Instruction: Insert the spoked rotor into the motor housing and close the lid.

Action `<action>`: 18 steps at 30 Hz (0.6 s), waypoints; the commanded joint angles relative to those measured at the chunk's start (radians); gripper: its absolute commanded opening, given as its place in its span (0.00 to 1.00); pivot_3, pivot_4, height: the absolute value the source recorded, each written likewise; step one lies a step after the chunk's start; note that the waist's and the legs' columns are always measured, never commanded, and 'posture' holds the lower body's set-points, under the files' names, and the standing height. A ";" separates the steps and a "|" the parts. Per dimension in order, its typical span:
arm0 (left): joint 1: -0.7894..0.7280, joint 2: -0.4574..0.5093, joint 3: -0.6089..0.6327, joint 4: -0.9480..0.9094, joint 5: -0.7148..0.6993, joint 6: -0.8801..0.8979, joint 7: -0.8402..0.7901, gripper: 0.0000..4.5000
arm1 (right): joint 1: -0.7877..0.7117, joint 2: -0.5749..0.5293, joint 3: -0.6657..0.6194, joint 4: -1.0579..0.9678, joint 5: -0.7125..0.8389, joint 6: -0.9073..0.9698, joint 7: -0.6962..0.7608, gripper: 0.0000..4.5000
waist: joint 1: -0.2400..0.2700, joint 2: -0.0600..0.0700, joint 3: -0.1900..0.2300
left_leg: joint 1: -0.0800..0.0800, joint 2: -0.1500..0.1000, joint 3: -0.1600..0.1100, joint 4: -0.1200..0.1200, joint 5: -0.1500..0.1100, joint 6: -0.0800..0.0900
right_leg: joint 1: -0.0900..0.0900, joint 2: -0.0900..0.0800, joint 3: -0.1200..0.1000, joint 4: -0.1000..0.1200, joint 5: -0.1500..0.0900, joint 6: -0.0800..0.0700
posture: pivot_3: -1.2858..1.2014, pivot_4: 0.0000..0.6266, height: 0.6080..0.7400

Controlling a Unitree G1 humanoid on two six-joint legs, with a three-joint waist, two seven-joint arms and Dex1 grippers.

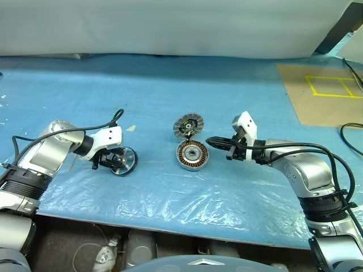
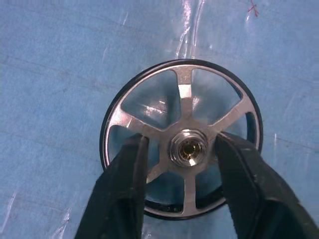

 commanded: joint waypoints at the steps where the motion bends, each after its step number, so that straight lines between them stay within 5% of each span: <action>1: 0.014 -0.015 -0.011 0.023 0.023 -0.014 0.034 0.33 | -0.010 0.003 0.000 -0.015 0.000 -0.021 0.001 0.00 | 0.002 0.001 -0.001 | 0.000 0.000 0.000 0.000 0.000 0.000 | 0.001 0.000 0.000 0.000 0.000 0.000 | 0.52 0.24 1.00; 10: 0.041 -0.025 0.001 -0.005 -0.005 -0.035 0.014 0.30 | -0.018 0.008 0.006 -0.004 -0.012 -0.023 0.001 0.00 | 0.001 0.002 -0.001 | 0.003 0.000 0.000 0.001 0.000 0.000 | 0.003 -0.001 0.001 0.000 -0.001 -0.001 | 0.52 0.24 1.00; 18: 0.052 -0.168 0.177 -0.188 -0.308 0.128 0.045 0.30 | 0.007 -0.004 -0.039 -0.021 0.012 -0.012 -0.011 0.00 | 0.000 -0.001 0.000 | -0.003 -0.001 -0.001 0.004 0.000 0.000 | -0.001 -0.002 -0.001 0.000 0.000 -0.001 | 0.52 0.24 1.00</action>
